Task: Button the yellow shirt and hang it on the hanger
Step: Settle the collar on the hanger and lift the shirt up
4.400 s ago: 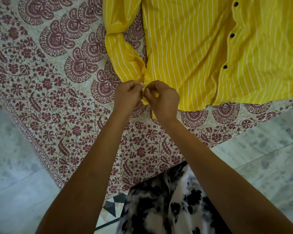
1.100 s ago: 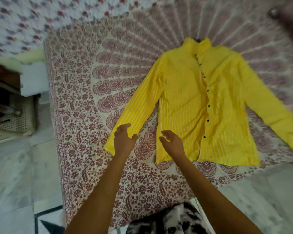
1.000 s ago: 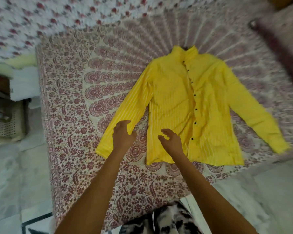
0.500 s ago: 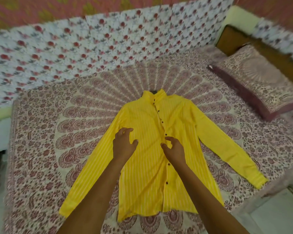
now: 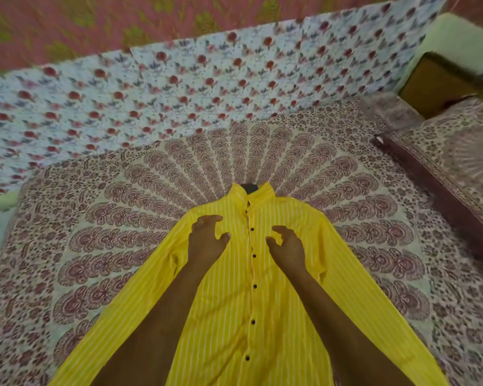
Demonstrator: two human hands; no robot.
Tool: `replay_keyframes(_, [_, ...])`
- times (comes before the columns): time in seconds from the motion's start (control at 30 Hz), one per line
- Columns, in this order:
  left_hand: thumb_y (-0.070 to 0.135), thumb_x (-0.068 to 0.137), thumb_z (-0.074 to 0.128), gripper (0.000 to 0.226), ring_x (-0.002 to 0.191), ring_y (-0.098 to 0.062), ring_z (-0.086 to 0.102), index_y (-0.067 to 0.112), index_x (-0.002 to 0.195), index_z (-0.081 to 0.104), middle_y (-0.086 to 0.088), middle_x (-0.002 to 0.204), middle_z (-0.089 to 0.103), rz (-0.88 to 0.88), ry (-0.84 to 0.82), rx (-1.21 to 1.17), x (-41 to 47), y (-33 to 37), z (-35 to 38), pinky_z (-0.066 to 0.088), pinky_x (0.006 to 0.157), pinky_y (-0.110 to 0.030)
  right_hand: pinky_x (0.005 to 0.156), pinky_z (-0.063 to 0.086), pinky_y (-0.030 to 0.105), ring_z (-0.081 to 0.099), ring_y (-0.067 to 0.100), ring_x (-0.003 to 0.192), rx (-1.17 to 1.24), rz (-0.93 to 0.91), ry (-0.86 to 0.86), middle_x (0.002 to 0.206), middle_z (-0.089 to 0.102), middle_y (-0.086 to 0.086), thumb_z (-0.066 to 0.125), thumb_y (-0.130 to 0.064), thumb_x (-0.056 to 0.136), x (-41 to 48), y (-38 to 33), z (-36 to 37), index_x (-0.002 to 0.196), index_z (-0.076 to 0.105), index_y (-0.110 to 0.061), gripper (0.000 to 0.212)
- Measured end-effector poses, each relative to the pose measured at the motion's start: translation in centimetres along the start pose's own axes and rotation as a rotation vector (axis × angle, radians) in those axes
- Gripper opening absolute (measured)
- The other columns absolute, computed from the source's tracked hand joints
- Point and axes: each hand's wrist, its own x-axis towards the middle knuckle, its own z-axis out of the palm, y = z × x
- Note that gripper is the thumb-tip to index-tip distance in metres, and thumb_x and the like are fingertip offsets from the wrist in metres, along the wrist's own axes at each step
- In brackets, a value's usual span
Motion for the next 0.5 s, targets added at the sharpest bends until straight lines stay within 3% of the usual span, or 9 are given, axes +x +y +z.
replay_keyframes(0.37, [0.024, 0.086, 0.064, 0.041, 0.127, -0.032, 0.041, 0.012, 0.123, 0.054, -0.015, 0.132, 0.05, -0.079, -0.105, -0.045, 13.4, -0.7, 7.3, 0.037, 0.098, -0.039, 0.095, 0.04, 0.035, 0.047, 0.025, 0.125, -0.057, 0.03, -0.048, 0.135, 0.05, 0.011, 0.057, -0.022, 0.09, 12.7, 2.0, 2.7, 0.129, 0.05, -0.01, 0.042])
replay_keyframes(0.5, [0.025, 0.087, 0.061, 0.038, 0.127, -0.033, 0.042, 0.009, 0.121, 0.055, -0.017, 0.132, 0.05, -0.126, -0.087, -0.043, 20.0, -1.8, 10.7, 0.037, 0.103, -0.043, 0.1, 0.036, 0.036, 0.042, 0.027, 0.129, -0.128, 0.015, -0.03, 0.14, 0.045, 0.012, 0.055, -0.022, 0.091, 18.7, 3.6, 5.1, 0.136, 0.04, -0.008, 0.05])
